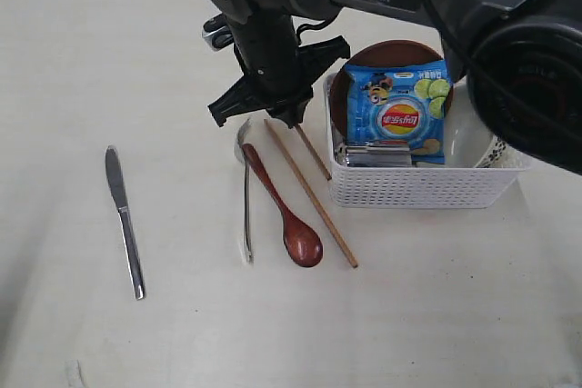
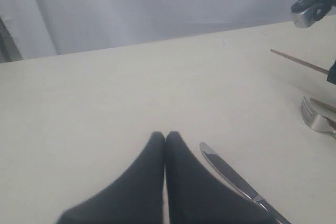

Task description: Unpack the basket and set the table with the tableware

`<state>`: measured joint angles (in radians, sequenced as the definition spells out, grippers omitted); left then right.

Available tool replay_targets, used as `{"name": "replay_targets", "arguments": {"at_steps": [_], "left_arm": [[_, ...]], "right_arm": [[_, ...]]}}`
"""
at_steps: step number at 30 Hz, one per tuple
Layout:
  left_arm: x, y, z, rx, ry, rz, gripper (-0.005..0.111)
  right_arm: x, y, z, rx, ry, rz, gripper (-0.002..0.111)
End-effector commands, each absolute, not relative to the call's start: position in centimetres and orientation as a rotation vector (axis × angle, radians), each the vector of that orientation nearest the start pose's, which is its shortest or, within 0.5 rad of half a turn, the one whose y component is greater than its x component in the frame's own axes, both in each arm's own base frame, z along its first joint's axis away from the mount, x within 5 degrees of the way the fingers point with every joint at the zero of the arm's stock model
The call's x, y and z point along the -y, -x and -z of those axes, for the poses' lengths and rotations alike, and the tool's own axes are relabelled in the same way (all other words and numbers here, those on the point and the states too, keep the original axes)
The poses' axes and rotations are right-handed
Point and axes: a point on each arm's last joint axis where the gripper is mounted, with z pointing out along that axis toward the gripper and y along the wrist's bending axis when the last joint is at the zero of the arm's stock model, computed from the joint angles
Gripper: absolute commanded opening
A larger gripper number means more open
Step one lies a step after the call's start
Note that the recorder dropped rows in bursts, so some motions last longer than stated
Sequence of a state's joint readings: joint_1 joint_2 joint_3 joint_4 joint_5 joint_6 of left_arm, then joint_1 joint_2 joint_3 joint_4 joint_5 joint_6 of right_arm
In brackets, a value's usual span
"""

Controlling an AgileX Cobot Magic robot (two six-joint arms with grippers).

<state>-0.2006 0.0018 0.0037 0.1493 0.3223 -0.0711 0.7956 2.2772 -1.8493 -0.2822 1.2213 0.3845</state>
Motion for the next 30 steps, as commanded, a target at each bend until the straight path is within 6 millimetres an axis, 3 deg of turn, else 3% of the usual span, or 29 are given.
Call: {"name": "replay_targets", "arguments": {"at_steps": [1,3,5,11,16,23,30], "left_arm": [[0.7,-5.4,-18.4,-1.789,-0.209,0.050,0.000],[0.7,-5.4,-18.4,-1.789,-0.209,0.050,0.000],[0.6,-5.4,-18.4,-1.789,-0.211,0.047,0.000],[0.6,-5.4,-18.4,-1.789,-0.211,0.047,0.000],[0.6,-5.4,-18.5,-1.788,-0.215,0.041,0.000],[0.6,-5.4,-18.5,-1.788,-0.215,0.041,0.000],[0.6,-5.4,-18.5,-1.788,-0.215,0.041,0.000]], "right_arm": [[-30.9,-33.8,-16.2,-2.886,0.751,0.306,0.023],[-31.0,-33.8,-16.2,-2.885,0.754,0.305,0.038],[-31.2,-33.6,-16.4,-2.881,0.761,0.299,0.044],[-33.1,-31.2,-18.6,-2.852,0.832,0.188,0.039],[-36.8,-26.3,-19.8,-2.911,0.967,-0.095,0.038],[-42.2,-20.7,-17.2,-2.826,1.074,-0.243,0.038],[-43.9,-19.8,-13.3,-2.845,0.989,-0.260,0.038]]}}
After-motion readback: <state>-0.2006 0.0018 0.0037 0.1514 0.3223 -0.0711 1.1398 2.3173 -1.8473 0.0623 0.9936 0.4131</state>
